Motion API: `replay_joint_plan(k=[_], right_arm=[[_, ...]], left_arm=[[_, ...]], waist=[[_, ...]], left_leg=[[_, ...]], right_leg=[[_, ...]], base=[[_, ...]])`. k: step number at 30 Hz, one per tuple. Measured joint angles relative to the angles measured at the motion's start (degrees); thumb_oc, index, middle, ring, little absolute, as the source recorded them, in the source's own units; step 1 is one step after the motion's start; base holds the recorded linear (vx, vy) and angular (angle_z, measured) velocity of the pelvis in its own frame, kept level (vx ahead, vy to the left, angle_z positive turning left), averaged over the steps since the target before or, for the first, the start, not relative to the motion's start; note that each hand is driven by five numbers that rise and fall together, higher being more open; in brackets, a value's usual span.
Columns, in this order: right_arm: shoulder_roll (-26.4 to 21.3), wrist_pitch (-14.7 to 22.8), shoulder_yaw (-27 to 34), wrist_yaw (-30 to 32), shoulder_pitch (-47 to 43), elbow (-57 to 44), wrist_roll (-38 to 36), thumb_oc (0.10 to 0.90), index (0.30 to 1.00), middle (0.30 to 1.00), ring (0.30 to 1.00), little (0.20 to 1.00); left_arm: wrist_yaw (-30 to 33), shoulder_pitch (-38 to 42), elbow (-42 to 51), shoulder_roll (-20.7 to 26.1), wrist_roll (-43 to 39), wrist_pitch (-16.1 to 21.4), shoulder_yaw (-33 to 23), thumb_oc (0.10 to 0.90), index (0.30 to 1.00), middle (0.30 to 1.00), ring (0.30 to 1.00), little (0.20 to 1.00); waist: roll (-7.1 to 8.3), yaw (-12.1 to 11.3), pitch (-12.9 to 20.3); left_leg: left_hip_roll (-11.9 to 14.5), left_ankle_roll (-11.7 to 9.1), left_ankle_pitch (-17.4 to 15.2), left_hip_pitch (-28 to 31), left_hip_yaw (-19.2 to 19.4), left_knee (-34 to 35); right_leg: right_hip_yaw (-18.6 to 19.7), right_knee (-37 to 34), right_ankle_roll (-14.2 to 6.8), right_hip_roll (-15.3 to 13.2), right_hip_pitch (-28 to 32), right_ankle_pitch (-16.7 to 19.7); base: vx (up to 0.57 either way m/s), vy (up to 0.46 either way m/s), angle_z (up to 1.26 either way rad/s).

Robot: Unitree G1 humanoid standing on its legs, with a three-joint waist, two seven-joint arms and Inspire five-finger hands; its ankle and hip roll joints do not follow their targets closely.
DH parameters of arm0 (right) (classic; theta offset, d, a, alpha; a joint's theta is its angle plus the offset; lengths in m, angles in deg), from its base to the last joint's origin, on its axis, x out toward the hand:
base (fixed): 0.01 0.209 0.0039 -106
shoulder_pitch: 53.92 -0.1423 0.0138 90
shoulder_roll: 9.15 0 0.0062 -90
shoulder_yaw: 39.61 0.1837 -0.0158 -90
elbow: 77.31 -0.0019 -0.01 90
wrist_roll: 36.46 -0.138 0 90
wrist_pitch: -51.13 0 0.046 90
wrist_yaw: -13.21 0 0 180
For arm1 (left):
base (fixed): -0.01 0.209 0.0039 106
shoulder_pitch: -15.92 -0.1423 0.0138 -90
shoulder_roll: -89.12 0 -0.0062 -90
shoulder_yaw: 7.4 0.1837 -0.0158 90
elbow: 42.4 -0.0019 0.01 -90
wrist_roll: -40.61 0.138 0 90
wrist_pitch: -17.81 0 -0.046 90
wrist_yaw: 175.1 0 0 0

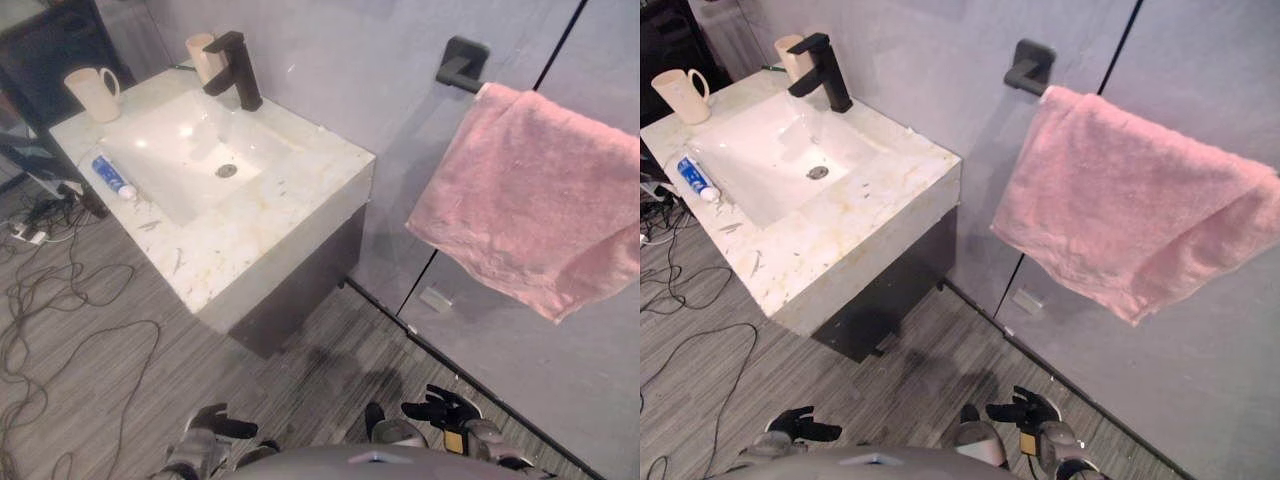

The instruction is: Organize the bathroom.

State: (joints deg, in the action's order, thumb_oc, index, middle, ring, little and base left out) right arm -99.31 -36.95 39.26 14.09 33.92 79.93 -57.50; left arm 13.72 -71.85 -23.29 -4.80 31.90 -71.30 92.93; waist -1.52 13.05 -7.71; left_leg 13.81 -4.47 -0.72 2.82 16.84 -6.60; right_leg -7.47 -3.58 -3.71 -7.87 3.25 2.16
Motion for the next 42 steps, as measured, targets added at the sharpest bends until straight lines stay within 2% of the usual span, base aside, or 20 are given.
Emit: replay_joint_plan(k=[1,2,4,6,8,11,13,15,16,18,21,24,27,29,31,34,35,37,38,42], right_arm=[[-0.71,0.15,0.25,0.35,0.01,0.00,-0.07,0.800,0.900,0.900,0.900,0.900],[-1.20,0.13,0.57,0.72,-0.21,0.02,-0.16,0.800,0.900,0.900,0.900,0.900],[-1.12,-0.07,2.16,1.46,0.39,0.25,-1.01,0.800,0.900,0.900,0.900,0.900],[-0.17,-0.01,2.65,1.41,0.75,0.29,-1.89,0.800,0.900,0.900,0.900,0.900],[0.63,0.09,3.69,1.82,0.97,0.16,-1.77,0.800,0.900,0.900,0.900,0.900],[0.61,-0.07,3.82,1.96,0.71,0.69,-1.07,0.800,0.900,0.900,0.900,0.900],[0.53,-0.36,3.81,1.92,0.43,0.79,0.20,0.800,0.900,0.900,0.900,0.900],[1.05,-0.76,3.23,1.67,0.85,1.12,0.07,0.800,0.900,0.900,0.900,0.900],[1.54,-1.76,2.25,1.89,0.87,1.21,-0.25,0.800,0.900,0.900,0.900,0.900],[1.64,-2.29,1.51,2.24,0.96,1.58,-0.39,0.800,0.900,0.900,0.900,0.900],[0.09,-2.74,1.46,3.04,1.32,1.54,-0.84,0.800,0.900,0.900,0.900,0.900],[0.15,-2.72,1.47,3.57,0.96,0.24,-1.68,0.800,0.900,0.900,0.900,0.900],[0.28,-2.57,1.67,3.73,0.53,0.09,-2.79,0.800,0.900,0.900,0.900,0.900],[-0.09,-2.04,1.70,3.47,0.29,0.09,-2.40,0.800,0.900,0.900,0.900,0.900],[-0.42,-1.86,1.62,3.42,0.76,0.09,-2.30,0.800,0.900,0.900,0.900,0.900],[-0.34,-1.53,1.85,3.50,1.58,0.97,-2.30,0.800,0.900,0.900,0.900,0.900],[-0.91,-1.59,1.87,3.58,1.58,1.72,-2.30,0.800,0.900,0.900,0.900,0.900],[-1.44,-1.62,1.98,3.62,1.92,1.76,-2.24,0.800,0.900,0.900,0.900,0.900],[-0.93,-2.06,3.24,3.94,2.62,1.89,-2.13,0.800,0.900,0.900,0.900,0.900],[-0.39,-2.83,3.92,4.61,3.13,1.71,-0.94,0.800,0.900,0.900,0.900,0.900]], left_arm=[[0.01,0.28,0.12,-0.84,-0.02,-0.06,0.17,0.800,0.900,0.900,0.900,0.900],[0.01,0.32,-0.08,-1.31,-0.07,-0.11,0.19,0.800,0.900,0.900,0.900,0.900],[-0.04,2.03,-0.40,-1.27,-0.15,-0.14,1.19,0.800,0.900,0.900,0.900,0.900],[0.00,2.26,-0.19,-0.59,-0.21,-0.44,2.70,0.800,0.900,0.900,0.900,0.900],[0.53,1.76,-0.59,0.76,-0.58,-1.40,3.16,0.800,0.900,0.900,0.900,0.900],[1.17,1.32,-0.62,2.41,-2.61,-2.45,2.61,0.800,0.900,0.900,0.900,0.900],[1.49,0.16,-0.52,3.16,-3.59,-2.44,1.51,0.800,0.900,0.900,0.900,0.900],[1.64,-0.36,-0.57,3.80,-4.21,-2.53,0.39,0.800,0.900,0.900,0.900,0.900],[1.76,-0.34,-0.27,3.87,-4.16,-2.44,-0.04,0.800,0.900,0.900,0.900,0.900],[1.69,-0.35,-0.29,2.81,-4.05,-2.94,0.07,0.800,0.900,0.900,0.900,0.900],[1.69,-0.72,-0.45,-0.40,-3.79,-3.75,0.08,0.800,0.900,0.900,0.900,0.900],[1.63,-0.01,-0.40,-1.31,-3.89,-3.67,0.60,0.800,0.900,0.900,0.900,0.900],[1.60,0.27,-0.13,-1.35,-3.92,-3.60,0.60,0.800,0.900,0.900,0.900,0.900],[1.76,0.25,0.08,-1.61,-4.34,-3.62,0.60,0.800,0.900,0.900,0.900,0.900],[2.24,0.00,0.10,-1.85,-4.41,-3.63,0.60,0.800,0.900,0.900,0.900,0.900],[2.87,0.62,-0.55,-2.13,-4.92,-3.50,0.60,0.800,0.900,0.900,0.900,0.900],[2.87,0.75,-0.48,-2.58,-4.92,-3.32,0.60,0.800,0.900,0.900,0.900,0.900],[2.87,0.83,-0.55,-2.98,-4.89,-3.16,0.70,0.800,0.900,0.900,0.900,0.900],[2.85,1.75,-1.15,-3.03,-4.84,-2.31,1.33,0.800,0.900,0.900,0.900,0.900],[2.98,2.27,-1.71,-2.83,-4.94,-2.16,3.57,0.800,0.900,0.900,0.900,0.900]], waist=[[-1.46,0.96,0.31],[-2.21,1.67,0.43],[-1.14,2.19,0.54],[-0.69,2.50,0.62],[0.21,2.67,1.13],[0.43,0.83,1.15],[-0.38,-0.30,0.75],[-0.89,-0.13,0.71],[-0.92,-0.94,0.80],[-1.28,-0.57,1.05],[-3.93,-1.06,2.13],[-3.75,-0.28,2.19],[-2.80,-0.18,1.93],[-2.44,0.28,1.73],[-2.73,1.35,1.87],[-1.76,1.56,2.70],[-2.27,2.39,3.15],[-2.42,3.24,3.30],[-0.90,3.59,3.62],[-0.88,2.92,3.61]], left_leg=[[-0.47,-0.02,1.91,0.80,0.84,3.16],[-1.09,-1.49,0.66,1.47,1.78,5.07],[-6.32,-1.22,1.34,4.83,3.19,10.88],[-9.06,0.40,0.43,6.13,3.01,11.46],[-10.98,1.47,-0.23,6.83,3.46,11.49],[-11.55,1.75,-0.42,6.68,5.89,11.46],[-10.79,2.14,-0.66,6.73,6.44,11.51],[-8.26,2.00,-0.64,6.42,5.16,11.75],[-7.30,1.33,-0.37,5.63,4.57,11.75],[-6.50,0.89,0.61,5.09,2.28,11.74],[-5.41,1.43,1.81,3.64,1.08,10.91],[-5.13,1.25,3.17,-0.29,-0.49,5.22],[-4.89,1.94,5.93,-0.24,-1.23,6.10],[-4.06,3.32,4.22,-0.37,-0.04,3.17],[-3.17,2.64,3.76,-0.49,0.26,1.17],[-0.65,2.32,0.47,-1.03,0.36,-0.33],[-0.48,1.79,0.19,-1.34,1.02,0.52],[-1.71,0.15,-1.20,-0.01,2.38,3.11],[-5.35,-0.32,-1.06,0.87,2.03,5.68],[-10.74,2.05,-1.04,2.62,0.41,7.67]], right_leg=[[0.21,1.88,-1.67,-0.82,-1.58,-0.44],[-0.05,3.36,-2.50,-1.44,-2.50,-0.87],[1.31,8.12,-3.60,-5.53,-4.53,-1.84],[2.85,10.94,-4.51,-8.30,-5.49,-1.63],[3.02,10.32,-7.31,-10.05,-5.00,0.91],[2.37,9.43,-8.95,-10.07,-6.23,4.24],[0.49,9.52,-8.89,-8.88,-6.85,4.45],[0.27,9.04,-8.04,-4.22,-6.09,-0.16],[-1.97,7.96,-5.55,-0.82,-5.02,-2.58],[-1.21,3.01,-4.10,1.24,-1.56,-2.07],[-3.35,2.51,-2.67,2.40,-1.08,-1.83],[-5.21,5.33,-1.87,1.25,-1.78,-4.06],[-5.83,6.37,-0.54,0.18,-2.26,-5.18],[-6.35,7.54,0.58,-0.54,-2.17,-6.01],[-6.14,10.04,-0.51,0.41,-2.17,-7.51],[-6.42,12.72,-0.71,-1.51,-4.26,-7.98],[-5.83,14.43,-1.89,-2.08,-4.88,-8.41],[-5.01,16.46,-2.73,-2.77,-5.81,-9.08],[-3.03,17.77,-2.83,-6.48,-6.07,-9.00],[1.60,22.46,-2.61,-11.24,-6.79,-5.24]], base=[[-0.10,0.378,0.12],[-0.10,0.446,0.26],[-0.07,0.343,0.17],[-0.07,0.270,0.00],[-0.10,0.213,-0.09],[-0.13,0.166,-0.35],[-0.05,0.101,-0.33],[0.00,0.085,0.14],[0.01,0.071,0.30],[-0.01,0.052,0.58],[-0.05,0.093,0.43],[-0.05,0.148,0.42],[0.02,0.337,0.18],[0.07,0.349,0.04],[0.07,0.398,0.05],[0.09,0.510,0.04],[0.14,0.457,0.07],[0.18,0.534,0.24],[0.07,0.406,0.39],[0.10,0.401,0.41]])
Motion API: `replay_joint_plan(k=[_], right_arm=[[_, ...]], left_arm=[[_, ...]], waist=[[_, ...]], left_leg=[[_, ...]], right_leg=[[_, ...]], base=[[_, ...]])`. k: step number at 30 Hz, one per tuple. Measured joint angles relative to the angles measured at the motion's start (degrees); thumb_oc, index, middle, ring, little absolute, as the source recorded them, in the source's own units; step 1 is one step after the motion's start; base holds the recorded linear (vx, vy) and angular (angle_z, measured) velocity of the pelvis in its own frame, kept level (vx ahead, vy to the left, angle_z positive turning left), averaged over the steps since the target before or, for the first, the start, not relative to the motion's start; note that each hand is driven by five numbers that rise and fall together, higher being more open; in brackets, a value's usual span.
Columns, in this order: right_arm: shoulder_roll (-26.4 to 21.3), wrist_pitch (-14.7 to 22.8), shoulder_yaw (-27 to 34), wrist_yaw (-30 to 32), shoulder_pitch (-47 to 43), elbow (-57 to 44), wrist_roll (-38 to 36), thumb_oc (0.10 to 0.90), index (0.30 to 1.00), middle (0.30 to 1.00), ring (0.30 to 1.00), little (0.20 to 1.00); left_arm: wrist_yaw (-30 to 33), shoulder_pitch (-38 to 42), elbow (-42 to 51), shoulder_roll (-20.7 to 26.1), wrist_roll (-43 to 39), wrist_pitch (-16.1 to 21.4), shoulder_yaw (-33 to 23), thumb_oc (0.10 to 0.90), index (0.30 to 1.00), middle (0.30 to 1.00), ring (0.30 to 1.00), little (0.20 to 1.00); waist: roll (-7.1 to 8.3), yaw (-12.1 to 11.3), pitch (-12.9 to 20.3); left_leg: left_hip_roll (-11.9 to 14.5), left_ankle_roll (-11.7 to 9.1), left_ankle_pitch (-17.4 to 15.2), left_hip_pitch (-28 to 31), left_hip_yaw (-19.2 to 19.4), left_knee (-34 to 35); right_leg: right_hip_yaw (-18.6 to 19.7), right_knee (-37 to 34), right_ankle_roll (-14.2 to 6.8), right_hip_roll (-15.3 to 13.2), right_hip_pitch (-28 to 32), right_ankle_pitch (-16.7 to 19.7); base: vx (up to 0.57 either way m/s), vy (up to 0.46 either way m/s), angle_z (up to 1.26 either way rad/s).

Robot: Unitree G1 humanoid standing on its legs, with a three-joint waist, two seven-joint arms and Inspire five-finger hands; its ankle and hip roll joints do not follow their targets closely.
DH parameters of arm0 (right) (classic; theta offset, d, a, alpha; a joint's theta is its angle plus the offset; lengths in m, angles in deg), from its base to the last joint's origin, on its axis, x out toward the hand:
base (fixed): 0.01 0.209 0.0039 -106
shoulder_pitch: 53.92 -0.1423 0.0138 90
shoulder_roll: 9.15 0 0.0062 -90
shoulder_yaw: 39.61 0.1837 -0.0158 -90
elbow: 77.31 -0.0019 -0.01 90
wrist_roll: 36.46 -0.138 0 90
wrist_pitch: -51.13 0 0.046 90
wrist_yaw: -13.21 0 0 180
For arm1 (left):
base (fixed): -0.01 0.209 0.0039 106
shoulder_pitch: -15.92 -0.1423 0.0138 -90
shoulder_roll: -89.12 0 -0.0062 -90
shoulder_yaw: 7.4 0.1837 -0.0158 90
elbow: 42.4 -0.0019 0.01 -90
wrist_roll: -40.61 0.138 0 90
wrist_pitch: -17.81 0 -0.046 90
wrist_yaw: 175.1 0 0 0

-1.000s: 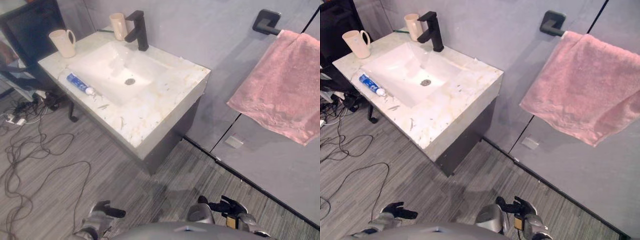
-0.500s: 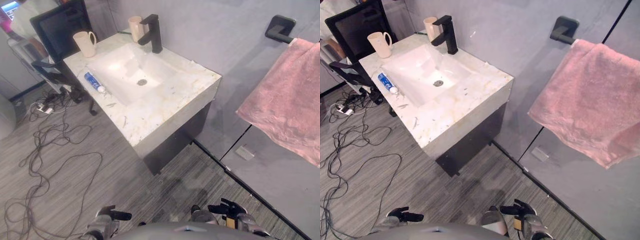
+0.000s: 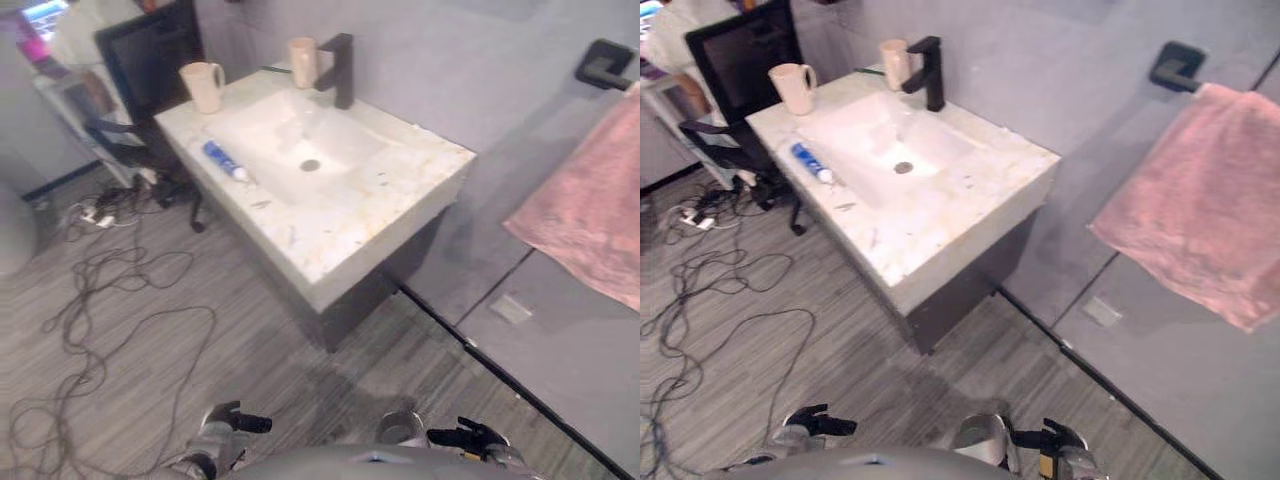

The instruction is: Organize the bathroom.

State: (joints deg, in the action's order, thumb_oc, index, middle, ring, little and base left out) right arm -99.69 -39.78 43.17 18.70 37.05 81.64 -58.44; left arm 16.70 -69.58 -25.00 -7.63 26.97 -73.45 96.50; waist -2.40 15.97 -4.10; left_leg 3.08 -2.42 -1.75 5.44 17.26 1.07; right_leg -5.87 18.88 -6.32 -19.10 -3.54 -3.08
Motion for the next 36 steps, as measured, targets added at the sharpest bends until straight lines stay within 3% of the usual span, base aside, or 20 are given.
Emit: replay_joint_plan(k=[3,4,6,9,11,13,14,15,16,17,19,21,23,26,28,30,31,33,34,36], right_arm=[[-1.09,0.07,1.13,0.05,-1.12,-0.30,-1.03,0.800,0.900,0.900,0.900,0.900],[-1.46,-0.65,0.95,0.04,-0.95,0.10,-0.97,0.800,0.900,0.900,0.900,0.900],[-0.49,-1.14,-0.06,0.17,-1.67,-0.02,-1.52,0.800,0.900,0.900,0.900,0.900],[2.54,-2.13,-0.09,0.29,-1.64,0.02,-1.59,0.800,0.900,0.900,0.900,0.900],[4.91,-2.81,-0.15,0.39,-1.33,-0.08,-2.23,0.800,0.900,0.900,0.900,0.900],[5.59,-3.48,-0.10,0.62,-0.95,-0.17,-3.90,0.800,0.900,0.900,0.900,0.900],[5.37,-3.48,-0.09,0.85,-0.50,-0.25,-4.37,0.800,0.900,0.900,0.900,0.900],[4.53,-3.64,-0.06,1.73,-0.45,-0.21,-5.71,0.800,0.900,0.900,0.900,0.900],[4.27,-3.82,-0.04,2.23,-0.42,-0.20,-6.46,0.800,0.900,0.900,0.900,0.900],[3.85,-4.51,0.03,2.73,-0.12,-0.19,-8.22,0.800,0.900,0.900,0.900,0.900],[3.29,-4.70,0.52,2.84,0.55,-1.14,-9.39,0.800,0.900,0.900,0.900,0.900],[2.30,-4.40,0.39,3.48,-0.68,-1.07,-10.60,0.800,0.900,0.900,0.900,0.900],[2.04,-3.61,0.35,3.54,-1.81,-1.09,-11.02,0.800,0.900,0.900,0.900,0.900],[2.00,-3.61,-0.29,3.60,-3.28,-1.10,-10.92,0.800,0.900,0.900,0.900,0.900],[2.43,-3.31,-0.34,3.85,-3.44,-0.97,-9.73,0.800,0.900,0.900,0.900,0.900],[2.60,-3.33,-0.22,3.99,-3.38,-1.22,-9.10,0.800,0.900,0.900,0.900,0.900],[2.16,-3.73,-0.37,4.61,-3.00,-1.06,-7.44,0.800,0.900,0.900,0.900,0.900],[0.94,-4.39,-0.33,5.48,-1.75,-0.33,-7.57,0.800,0.900,0.900,0.900,0.900],[0.02,-5.26,0.33,5.91,-1.20,0.46,-7.53,0.800,0.900,0.900,0.900,0.900],[0.76,-6.25,0.22,5.99,0.76,0.50,-7.14,0.800,0.900,0.900,0.900,0.900]], left_arm=[[0.09,0.28,-0.05,1.11,-0.28,0.01,3.53,0.800,0.900,0.900,0.900,0.900],[-0.15,-0.57,-0.01,0.99,-0.28,-0.25,3.87,0.800,0.900,0.900,0.900,0.900],[-0.51,0.00,0.05,2.01,-0.15,-0.44,3.78,0.800,0.900,0.900,0.900,0.900],[-0.40,2.29,0.24,2.82,0.08,-1.48,3.09,0.800,0.900,0.900,0.900,0.900],[-0.04,2.35,1.38,2.92,0.55,-1.75,3.06,0.800,0.900,0.900,0.900,0.900],[0.36,1.88,1.75,2.22,0.85,-3.71,3.27,0.800,0.900,0.900,0.900,0.900],[0.35,2.02,1.81,1.75,0.85,-3.92,3.23,0.800,0.900,0.900,0.900,0.900],[0.24,2.12,2.38,0.65,1.03,-3.84,3.25,0.800,0.900,0.900,0.900,0.900],[0.17,2.13,2.42,0.43,1.28,-3.71,3.24,0.800,0.900,0.900,0.900,0.900],[0.18,2.89,2.37,0.27,3.02,-3.31,3.13,0.800,0.900,0.900,0.900,0.900],[0.36,3.53,2.47,0.17,4.04,-2.31,3.18,0.800,0.900,0.900,0.900,0.900],[0.68,3.13,2.25,-0.27,3.75,-2.56,2.45,0.800,0.900,0.900,0.900,0.900],[0.70,2.62,2.38,-0.41,3.78,-2.55,1.10,0.800,0.900,0.900,0.900,0.900],[0.75,2.42,2.42,-0.10,3.75,-2.40,0.81,0.800,0.900,0.900,0.900,0.900],[1.00,1.58,2.15,0.21,2.24,-2.57,0.82,0.800,0.900,0.900,0.900,0.900],[1.42,1.62,1.79,0.44,0.70,-2.56,0.72,0.800,0.900,0.900,0.900,0.900],[1.43,1.96,1.23,0.09,0.56,-2.38,-0.08,0.800,0.900,0.900,0.900,0.900],[0.79,2.80,1.39,-0.46,0.69,-1.90,-0.34,0.800,0.900,0.900,0.900,0.900],[0.54,2.79,1.62,-0.81,0.86,-0.84,-0.38,0.800,0.900,0.900,0.900,0.900],[0.66,2.41,2.38,-0.03,0.83,-0.21,-0.33,0.800,0.900,0.900,0.900,0.900]], waist=[[-0.46,-0.10,-1.74],[-2.14,-0.20,-1.67],[-2.59,0.03,-1.69],[-1.51,0.51,-2.94],[1.03,1.34,-3.23],[2.42,2.01,-2.71],[2.64,2.76,-2.54],[0.95,3.00,-2.66],[0.53,3.03,-2.60],[0.69,3.01,-2.44],[1.06,3.05,-1.22],[1.57,1.65,-0.99],[1.13,1.52,-0.76],[1.45,0.89,-0.81],[2.12,1.34,-0.96],[2.01,1.13,-0.79],[2.01,1.80,-0.69],[1.49,2.35,-0.47],[1.50,3.06,-0.17],[3.01,2.85,0.84]], left_leg=[[-2.46,4.31,-2.50,1.10,-2.22,-1.65],[-2.48,6.05,-2.16,2.51,-3.39,0.59],[-2.26,7.30,-1.40,2.98,-5.40,2.36],[-2.68,7.40,-0.86,4.17,-7.56,4.08],[-4.40,7.14,-2.00,4.76,-8.66,4.08],[-5.99,7.26,-3.68,6.19,-9.84,3.87],[-6.37,7.12,-3.94,6.81,-10.70,3.81],[-5.68,5.87,-5.11,6.57,-10.21,2.06],[-5.44,5.17,-5.47,5.98,-9.28,0.39],[-5.11,1.76,-6.43,3.92,-7.07,-6.61],[-4.49,-0.25,-6.97,-0.19,-4.87,-17.63],[-1.80,-3.19,-6.95,-6.46,-2.50,-32.63],[2.91,-3.03,-6.66,-8.16,-1.00,-32.47],[6.18,-1.81,-5.34,-8.00,-1.01,-23.36],[8.90,-3.07,-0.73,-4.19,-3.28,-6.70],[11.17,-4.15,1.35,-2.11,-3.19,-1.73],[13.68,-3.11,2.62,-1.89,-1.07,-0.77],[13.18,-1.76,3.68,-2.01,0.58,-0.84],[11.66,-4.54,3.59,-0.88,2.88,0.95],[7.32,-4.22,3.15,0.66,3.80,3.34]], right_leg=[[3.97,17.73,1.87,-2.79,-8.49,9.84],[6.58,18.92,-0.28,-0.76,-11.19,9.32],[6.18,15.21,-1.60,5.24,-13.62,5.22],[-0.44,4.12,-0.55,12.66,-13.18,1.41],[-5.28,-1.00,-0.02,16.12,-13.16,1.76],[-6.26,-4.39,0.46,17.83,-11.71,2.59],[-5.90,-5.83,4.20,17.90,-10.38,4.77],[-7.08,-6.78,7.82,18.09,-9.02,5.15],[-7.38,-7.22,8.57,18.06,-8.23,4.48],[-7.97,-8.32,10.00,17.32,-5.65,3.81],[-7.33,-11.20,9.36,16.73,-2.35,3.11],[-6.05,-14.63,10.91,16.28,0.95,2.40],[-6.20,-15.08,11.24,16.71,2.79,2.47],[-3.92,-14.94,10.93,17.06,3.09,1.82],[1.84,-14.77,8.67,17.69,2.69,1.86],[4.74,-14.67,6.97,18.01,2.46,1.93],[6.31,-13.78,5.65,18.01,1.40,1.21],[6.20,-13.00,3.61,16.68,0.60,0.77],[6.38,-11.87,1.45,14.97,0.59,-0.40],[5.19,-10.73,-0.18,10.68,-0.49,-1.36]], base=[[0.16,0.330,0.45],[0.17,0.255,0.37],[0.27,0.292,0.42],[0.18,0.118,0.55],[0.20,0.111,0.47],[0.11,0.060,0.31],[0.19,0.047,0.53],[0.15,0.021,0.48],[0.21,-0.001,0.65],[0.14,0.016,0.69],[0.14,0.071,0.57],[0.10,0.115,-0.08],[0.14,0.242,-0.24],[0.18,0.348,-0.47],[0.23,0.539,-1.17],[0.18,0.474,-1.05],[0.18,0.501,-0.69],[0.15,0.433,-0.32],[0.08,0.240,0.04],[0.18,0.406,-0.06]])
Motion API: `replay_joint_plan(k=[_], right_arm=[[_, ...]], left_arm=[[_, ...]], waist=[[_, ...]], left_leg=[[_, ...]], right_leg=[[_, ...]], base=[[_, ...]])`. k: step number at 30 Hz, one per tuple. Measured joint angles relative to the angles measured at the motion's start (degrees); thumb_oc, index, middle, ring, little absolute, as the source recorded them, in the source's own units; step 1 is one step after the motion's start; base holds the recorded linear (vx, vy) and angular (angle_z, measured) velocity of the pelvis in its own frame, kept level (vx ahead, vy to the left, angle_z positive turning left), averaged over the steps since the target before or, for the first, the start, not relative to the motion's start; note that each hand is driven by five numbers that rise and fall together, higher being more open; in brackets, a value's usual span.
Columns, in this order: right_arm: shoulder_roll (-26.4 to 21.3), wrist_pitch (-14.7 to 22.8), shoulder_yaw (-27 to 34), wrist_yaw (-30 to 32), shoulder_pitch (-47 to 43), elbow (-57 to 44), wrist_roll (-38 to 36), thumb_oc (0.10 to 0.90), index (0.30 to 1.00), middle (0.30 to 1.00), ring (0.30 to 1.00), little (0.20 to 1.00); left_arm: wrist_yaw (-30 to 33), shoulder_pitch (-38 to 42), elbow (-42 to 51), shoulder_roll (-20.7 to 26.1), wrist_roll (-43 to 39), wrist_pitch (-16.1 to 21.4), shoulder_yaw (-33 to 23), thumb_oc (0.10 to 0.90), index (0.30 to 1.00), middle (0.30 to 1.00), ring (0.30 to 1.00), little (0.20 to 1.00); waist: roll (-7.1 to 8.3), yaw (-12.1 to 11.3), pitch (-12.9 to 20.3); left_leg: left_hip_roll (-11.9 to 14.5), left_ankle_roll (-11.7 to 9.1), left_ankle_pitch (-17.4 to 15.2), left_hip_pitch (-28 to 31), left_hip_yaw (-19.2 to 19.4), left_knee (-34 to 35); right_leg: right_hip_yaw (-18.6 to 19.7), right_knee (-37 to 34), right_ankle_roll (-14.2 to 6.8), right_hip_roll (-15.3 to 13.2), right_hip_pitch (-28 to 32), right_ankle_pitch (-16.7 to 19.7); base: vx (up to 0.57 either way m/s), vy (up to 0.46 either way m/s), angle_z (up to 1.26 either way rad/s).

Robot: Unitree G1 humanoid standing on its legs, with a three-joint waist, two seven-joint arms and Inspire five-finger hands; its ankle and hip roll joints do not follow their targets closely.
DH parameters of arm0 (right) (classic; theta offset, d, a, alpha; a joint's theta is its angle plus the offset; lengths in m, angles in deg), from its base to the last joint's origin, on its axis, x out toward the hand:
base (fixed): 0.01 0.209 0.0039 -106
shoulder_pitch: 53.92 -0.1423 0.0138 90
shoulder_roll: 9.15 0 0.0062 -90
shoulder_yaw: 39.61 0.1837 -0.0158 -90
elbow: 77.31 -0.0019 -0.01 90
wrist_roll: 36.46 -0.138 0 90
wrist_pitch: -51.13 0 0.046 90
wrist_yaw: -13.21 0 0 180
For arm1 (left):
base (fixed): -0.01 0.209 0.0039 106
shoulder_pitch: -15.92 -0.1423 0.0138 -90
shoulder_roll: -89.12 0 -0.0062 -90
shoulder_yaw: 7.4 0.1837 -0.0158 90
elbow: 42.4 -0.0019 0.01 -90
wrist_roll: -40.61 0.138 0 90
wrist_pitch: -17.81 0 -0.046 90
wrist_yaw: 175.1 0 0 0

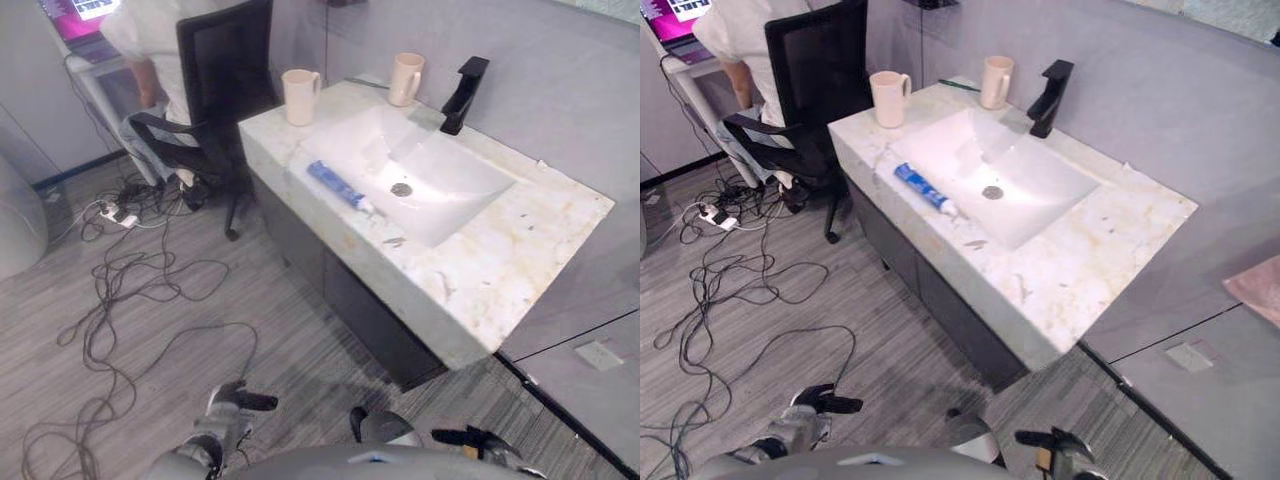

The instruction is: Organize the bathroom.

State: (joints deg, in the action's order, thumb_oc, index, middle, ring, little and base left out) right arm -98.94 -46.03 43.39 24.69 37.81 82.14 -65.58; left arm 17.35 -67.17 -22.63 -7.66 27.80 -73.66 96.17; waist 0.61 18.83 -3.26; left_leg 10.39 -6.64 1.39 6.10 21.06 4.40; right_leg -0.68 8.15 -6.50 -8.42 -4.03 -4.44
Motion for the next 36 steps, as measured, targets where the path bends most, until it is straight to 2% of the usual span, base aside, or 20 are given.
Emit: replay_joint_plan(k=[2,4,6,10,12,14,16,17,19,20,23,25,26,28,30,32,33,34,35,36], right_arm=[[1.98,0.28,0.76,-0.25,1.59,-0.11,1.23,0.800,0.900,0.900,0.900,0.900],[3.23,0.23,0.76,-1.45,2.84,-0.18,2.00,0.800,0.900,0.900,0.900,0.900],[3.63,0.28,0.70,-2.76,2.93,-0.23,3.01,0.800,0.900,0.900,0.900,0.900],[3.79,1.97,0.79,-5.39,1.00,-0.10,6.48,0.800,0.900,0.900,0.900,0.900],[3.95,2.69,0.77,-5.93,-0.64,-0.21,6.36,0.800,0.900,0.900,0.900,0.900],[4.25,2.24,0.41,-5.72,-0.47,-0.41,6.20,0.800,0.900,0.900,0.900,0.900],[4.56,1.69,0.29,-5.65,-0.24,-0.83,6.19,0.800,0.900,0.900,0.900,0.900],[3.88,1.58,1.00,-5.33,-0.18,-0.79,6.16,0.800,0.900,0.900,0.900,0.900],[3.00,1.38,1.50,-4.73,-0.80,-0.88,5.52,0.800,0.900,0.900,0.900,0.900],[2.76,1.41,1.81,-4.71,-0.77,-1.05,5.00,0.800,0.900,0.900,0.900,0.900],[1.63,1.51,2.15,-4.18,-0.68,-1.14,2.74,0.800,0.900,0.900,0.900,0.900],[1.34,1.24,3.57,-4.31,-0.63,-1.25,0.60,0.800,0.900,0.900,0.900,0.900],[1.15,1.40,3.51,-4.66,-0.85,-0.52,0.58,0.800,0.900,0.900,0.900,0.900],[0.20,1.96,3.06,-5.34,-1.20,-0.33,0.55,0.800,0.900,0.900,0.900,0.900],[0.46,2.05,2.86,-6.07,-1.09,-0.35,0.54,0.800,0.900,0.900,0.900,0.900],[2.22,2.82,2.45,-6.43,-0.92,0.06,0.50,0.800,0.900,0.900,0.900,0.900],[3.54,3.23,2.27,-7.11,-0.91,0.17,0.52,0.800,0.900,0.900,0.900,0.900],[4.00,3.70,2.28,-7.45,-0.82,0.17,0.51,0.800,0.900,0.900,0.900,0.900],[4.25,4.13,2.19,-7.51,-0.58,0.15,0.53,0.800,0.900,0.900,0.900,0.900],[4.35,4.98,2.49,-7.41,-0.91,1.03,0.62,0.800,0.900,0.900,0.900,0.900]], left_arm=[[0.15,-2.08,-0.87,1.11,-0.09,-0.22,0.09,0.800,0.900,0.900,0.900,0.900],[0.30,-3.26,-1.30,1.56,-0.85,-1.20,1.48,0.800,0.900,0.900,0.900,0.900],[0.38,-3.14,-1.22,1.85,-1.60,-1.10,2.44,0.800,0.900,0.900,0.900,0.900],[1.92,-2.73,-1.04,2.82,-4.72,-0.75,2.34,0.800,0.900,0.900,0.900,0.900],[2.37,-2.08,-1.27,3.10,-4.97,-0.91,2.13,0.800,0.900,0.900,0.900,0.900],[2.35,-0.35,-0.40,3.40,-4.76,-0.57,2.09,0.800,0.900,0.900,0.900,0.900],[2.46,-0.20,0.99,3.75,-4.76,-0.05,2.34,0.800,0.900,0.900,0.900,0.900],[2.34,-0.07,1.02,2.89,-4.72,-0.36,2.40,0.800,0.900,0.900,0.900,0.900],[2.13,-0.03,1.00,2.35,-4.47,-1.24,2.44,0.800,0.900,0.900,0.900,0.900],[2.07,0.10,0.90,2.61,-4.26,-1.33,2.41,0.800,0.900,0.900,0.900,0.900],[1.38,1.11,0.75,2.39,0.32,-1.00,2.43,0.800,0.900,0.900,0.900,0.900],[1.28,2.66,0.55,2.54,1.92,-0.51,4.29,0.800,0.900,0.900,0.900,0.900],[1.41,2.69,0.53,2.29,2.28,-0.12,4.88,0.800,0.900,0.900,0.900,0.900],[1.27,1.85,0.50,1.32,2.22,-0.18,4.94,0.800,0.900,0.900,0.900,0.900],[1.45,1.78,0.62,1.54,2.22,-0.02,4.84,0.800,0.900,0.900,0.900,0.900],[2.36,1.77,1.94,3.32,1.72,0.14,6.31,0.800,0.900,0.900,0.900,0.900],[2.55,1.59,2.10,4.77,1.21,-0.03,6.58,0.800,0.900,0.900,0.900,0.900],[2.57,1.46,2.02,5.58,0.49,-0.12,6.55,0.800,0.900,0.900,0.900,0.900],[2.65,1.53,1.67,6.11,-0.30,-0.10,6.73,0.800,0.900,0.900,0.900,0.900],[3.08,0.79,1.18,6.83,-0.83,0.38,6.68,0.800,0.900,0.900,0.900,0.900]], waist=[[1.15,-0.21,0.76],[-0.01,-0.50,0.61],[-2.56,-0.27,-0.69],[-3.34,-0.26,-3.04],[-2.97,0.17,-5.17],[-2.34,-0.01,-5.14],[0.16,-0.01,-4.33],[-0.03,0.43,-4.25],[-1.28,0.16,-4.18],[-1.20,0.32,-4.10],[-1.44,0.62,-4.04],[-1.42,1.63,-3.67],[-1.71,1.54,-3.24],[-2.36,1.28,-3.00],[-1.78,0.30,-2.87],[1.37,-0.75,-2.95],[3.60,-2.21,-2.66],[4.10,-2.76,-2.67],[4.37,-2.43,-2.78],[4.96,-3.78,-2.32]], left_leg=[[-3.84,1.25,-0.88,1.69,1.21,0.45],[-6.08,2.79,-2.43,2.47,2.46,0.04],[-6.84,4.12,-3.25,2.39,2.74,-0.08],[-9.37,6.46,-5.47,4.30,5.20,0.36],[-8.68,7.18,-6.40,6.07,5.53,0.88],[-7.95,6.76,-6.74,5.76,5.18,0.90],[-8.96,5.90,-7.35,6.41,4.85,0.87],[-8.99,5.41,-8.10,6.51,3.49,0.84],[-8.02,5.39,-8.35,6.76,2.76,0.58],[-7.60,5.35,-8.35,7.54,1.45,0.03],[-6.60,4.02,-9.28,7.12,-1.94,-5.55],[-5.80,0.55,-10.40,2.47,-5.16,-19.97],[-5.01,-1.78,-9.56,-3.42,-7.77,-33.82],[-4.22,-2.84,-8.53,-8.83,-10.03,-45.65],[-3.80,-1.95,-8.68,-10.18,-8.85,-44.95],[-5.37,4.00,-10.56,-12.14,-9.68,-35.74],[-6.01,5.40,-10.24,-11.35,-10.39,-25.61],[-5.43,5.94,-9.65,-10.75,-11.55,-20.06],[-4.48,5.84,-8.76,-11.13,-14.18,-16.94],[-3.52,6.13,-6.72,-9.94,-23.19,-8.37]], right_leg=[[-0.65,0.93,-1.63,-3.65,0.47,0.89],[-0.51,4.27,-3.24,-5.71,-1.24,2.73],[-0.08,9.85,-3.71,-6.25,-5.01,4.89],[2.56,18.26,-5.07,-7.25,-10.28,7.40],[1.56,22.17,-6.07,-5.18,-12.49,3.40],[-3.40,16.76,-4.22,0.30,-13.03,1.17],[-8.43,13.60,-1.82,4.92,-13.53,-0.02],[-8.92,12.32,4.87,6.20,-12.58,-0.07],[-8.26,11.01,5.87,8.06,-11.16,-0.12],[-8.28,11.27,8.18,8.59,-10.25,-0.38],[-8.67,10.85,8.39,8.12,-7.39,-1.63],[-8.56,5.56,7.20,7.72,-3.17,-2.73],[-7.12,3.96,7.38,7.20,-1.40,-2.53],[-2.43,1.06,8.97,7.10,2.02,-1.42],[-0.41,0.44,9.24,6.85,3.18,-0.59],[6.01,0.43,8.90,6.02,3.17,-0.99],[11.25,-0.35,7.88,5.88,2.99,-0.11],[13.35,0.82,7.92,6.52,2.28,-0.18],[15.79,1.13,7.35,7.18,2.15,-0.68],[22.69,-0.63,5.84,8.14,2.10,-0.96]], base=[[0.13,0.454,-0.30],[0.06,0.329,-0.26],[0.08,0.259,-0.14],[0.17,0.278,-0.36],[0.27,0.189,-0.25],[0.30,0.135,0.14],[0.44,0.158,0.15],[0.45,0.108,0.02],[0.41,0.045,-0.18],[0.33,0.023,-0.13],[0.31,0.011,0.10],[0.35,0.055,0.14],[0.28,0.112,-0.35],[0.24,0.135,-0.97],[0.26,0.328,-1.05],[0.27,0.476,-1.40],[0.30,0.500,-1.98],[0.31,0.507,-1.88],[0.34,0.538,-1.92],[0.28,0.437,-2.21]])
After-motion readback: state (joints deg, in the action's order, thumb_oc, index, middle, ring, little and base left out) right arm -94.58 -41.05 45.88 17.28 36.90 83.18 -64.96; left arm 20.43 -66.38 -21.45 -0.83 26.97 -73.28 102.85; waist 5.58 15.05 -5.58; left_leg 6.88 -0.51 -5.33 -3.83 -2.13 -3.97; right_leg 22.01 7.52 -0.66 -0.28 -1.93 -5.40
